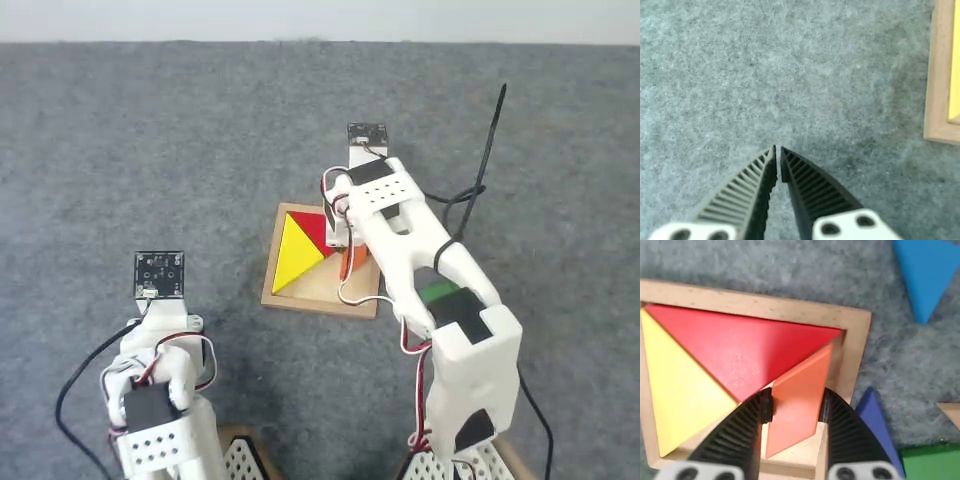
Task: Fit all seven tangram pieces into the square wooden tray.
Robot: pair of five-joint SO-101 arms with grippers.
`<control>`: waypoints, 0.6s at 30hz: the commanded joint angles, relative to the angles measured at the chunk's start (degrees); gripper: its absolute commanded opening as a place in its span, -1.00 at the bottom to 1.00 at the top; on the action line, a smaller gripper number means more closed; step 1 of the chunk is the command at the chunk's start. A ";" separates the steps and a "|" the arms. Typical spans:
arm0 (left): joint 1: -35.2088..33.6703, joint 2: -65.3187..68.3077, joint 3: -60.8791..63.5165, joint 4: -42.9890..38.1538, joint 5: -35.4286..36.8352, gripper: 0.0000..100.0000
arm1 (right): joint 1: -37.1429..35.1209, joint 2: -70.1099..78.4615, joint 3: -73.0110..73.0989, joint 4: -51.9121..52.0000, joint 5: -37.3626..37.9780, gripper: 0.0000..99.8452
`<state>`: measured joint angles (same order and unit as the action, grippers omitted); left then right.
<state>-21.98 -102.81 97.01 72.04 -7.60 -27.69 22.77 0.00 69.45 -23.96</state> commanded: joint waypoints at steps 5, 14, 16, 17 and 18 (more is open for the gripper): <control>-0.18 -1.05 -0.48 0.26 -0.53 -0.97 | 0.84 -0.57 -0.53 -0.22 3.52 -0.74; -0.18 -1.05 -0.48 0.26 -0.53 -0.97 | 0.84 -0.66 -0.53 -0.57 3.60 -0.64; -0.18 -1.05 -0.48 0.26 -0.53 -0.97 | 0.84 -0.92 -0.53 -0.57 3.60 -0.64; -0.18 -1.05 -0.48 0.26 -0.53 -0.97 | 0.92 -1.10 -0.53 -0.57 3.60 -0.64; -0.18 -1.05 -0.48 0.26 -0.53 -0.97 | 0.92 -1.27 -0.62 -0.57 3.69 -0.64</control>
<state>-21.98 -102.81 97.01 72.04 -7.60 -27.69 22.77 0.00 69.45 -21.14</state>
